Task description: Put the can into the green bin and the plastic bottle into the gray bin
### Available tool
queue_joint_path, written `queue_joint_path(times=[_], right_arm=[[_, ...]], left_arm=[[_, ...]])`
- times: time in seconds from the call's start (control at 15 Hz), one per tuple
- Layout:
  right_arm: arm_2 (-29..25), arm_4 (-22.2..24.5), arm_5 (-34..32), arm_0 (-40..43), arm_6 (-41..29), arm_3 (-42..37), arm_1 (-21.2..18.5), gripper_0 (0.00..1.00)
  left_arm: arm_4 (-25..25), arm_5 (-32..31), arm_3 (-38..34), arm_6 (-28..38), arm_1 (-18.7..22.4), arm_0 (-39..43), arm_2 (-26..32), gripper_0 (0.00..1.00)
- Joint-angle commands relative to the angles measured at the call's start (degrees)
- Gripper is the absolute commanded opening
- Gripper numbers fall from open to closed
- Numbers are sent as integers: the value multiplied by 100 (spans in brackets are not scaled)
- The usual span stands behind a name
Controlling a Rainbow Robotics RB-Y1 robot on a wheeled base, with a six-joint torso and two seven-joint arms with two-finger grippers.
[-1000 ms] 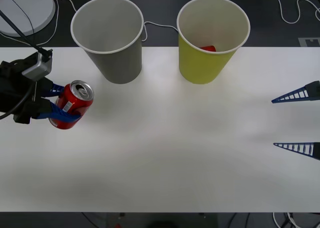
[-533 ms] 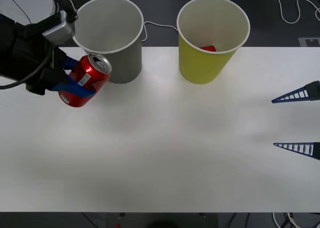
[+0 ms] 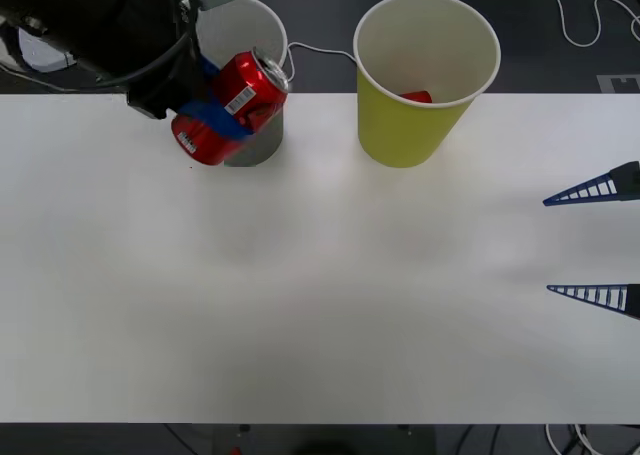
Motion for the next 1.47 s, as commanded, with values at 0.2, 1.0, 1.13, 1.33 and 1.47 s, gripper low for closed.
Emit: queue_joint_path(times=[0.2, 1.0, 1.13, 1.33, 1.47], right_arm=[[0, 0, 0, 0, 0, 0, 0, 100], [0, 0, 0, 0, 0, 0, 0, 100], [0, 0, 0, 0, 0, 0, 0, 100], [0, 0, 0, 0, 0, 0, 0, 100], [0, 0, 0, 0, 0, 0, 0, 100]], left_arm=[[-23, 416, 1351, 196, -698, -1506, -1125, 0], [-120, 2060, 5974, 653, -3476, -4468, -3243, 0], [-146, 2403, 6361, 872, -3739, -4556, -3471, 0], [-208, 2666, 6783, 837, -3977, -4556, -3524, 0], [-217, 2666, 6976, 670, -4056, -4547, -3524, 0]])
